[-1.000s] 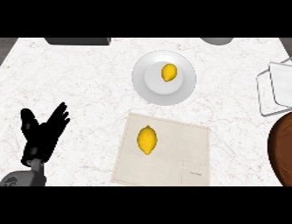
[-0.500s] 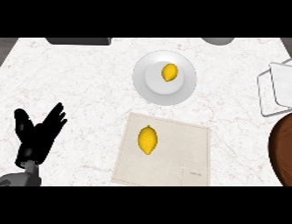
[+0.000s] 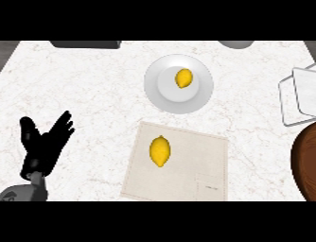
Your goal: Pick the croissant from the placemat and place it in the tiered shelf
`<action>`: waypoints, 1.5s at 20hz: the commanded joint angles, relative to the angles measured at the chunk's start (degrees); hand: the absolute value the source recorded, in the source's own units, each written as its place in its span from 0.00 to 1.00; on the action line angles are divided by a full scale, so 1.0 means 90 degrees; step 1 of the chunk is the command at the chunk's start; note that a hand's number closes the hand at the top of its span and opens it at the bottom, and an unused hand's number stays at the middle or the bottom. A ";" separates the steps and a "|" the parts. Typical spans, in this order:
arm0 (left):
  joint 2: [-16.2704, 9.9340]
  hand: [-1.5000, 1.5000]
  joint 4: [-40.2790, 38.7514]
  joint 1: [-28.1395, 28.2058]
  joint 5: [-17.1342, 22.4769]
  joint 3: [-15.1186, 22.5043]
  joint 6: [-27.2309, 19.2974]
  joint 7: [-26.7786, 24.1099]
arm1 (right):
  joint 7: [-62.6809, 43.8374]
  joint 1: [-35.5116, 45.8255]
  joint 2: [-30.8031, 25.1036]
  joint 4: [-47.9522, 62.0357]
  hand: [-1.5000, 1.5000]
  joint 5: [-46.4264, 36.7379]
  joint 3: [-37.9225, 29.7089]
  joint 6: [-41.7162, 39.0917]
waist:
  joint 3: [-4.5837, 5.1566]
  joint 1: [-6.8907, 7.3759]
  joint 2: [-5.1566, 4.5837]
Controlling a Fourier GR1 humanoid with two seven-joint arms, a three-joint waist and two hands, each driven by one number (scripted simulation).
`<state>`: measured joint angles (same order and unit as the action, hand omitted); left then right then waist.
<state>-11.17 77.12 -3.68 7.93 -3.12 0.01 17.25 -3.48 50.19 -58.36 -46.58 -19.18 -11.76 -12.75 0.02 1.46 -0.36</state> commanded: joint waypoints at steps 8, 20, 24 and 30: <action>0.0154 0.50 0.0585 0.0522 -0.0029 0.0096 0.0043 0.0029 | 0.1104 0.0724 0.0034 0.1439 1.00 -0.0493 -0.0081 0.0089 | -0.0007 0.0015 0.0016; 0.0083 0.50 0.0014 0.0146 -0.0134 -0.0030 0.0134 -0.0153 | 0.0644 0.1175 0.0056 0.2135 0.00 0.0032 -0.0975 0.0328 | -0.0006 -0.0039 -0.0002; 0.0126 0.50 -0.0256 0.0060 -0.0163 -0.0136 0.0024 -0.0240 | 0.0597 0.1221 0.0203 0.2183 0.00 0.0638 -0.1507 0.0234 | -0.0004 -0.0112 0.0016; 0.0194 0.50 -0.0017 0.0062 -0.0239 0.0001 -0.0032 -0.0026 | 0.0075 0.1766 -0.0115 0.2624 0.00 0.1226 -0.2142 0.0116 | -0.0007 -0.0052 0.0012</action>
<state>-10.05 76.87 -3.78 6.55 -3.93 0.02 17.03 -0.37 64.10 -57.51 -24.99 -11.68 -27.25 -10.88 -0.03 1.03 -0.28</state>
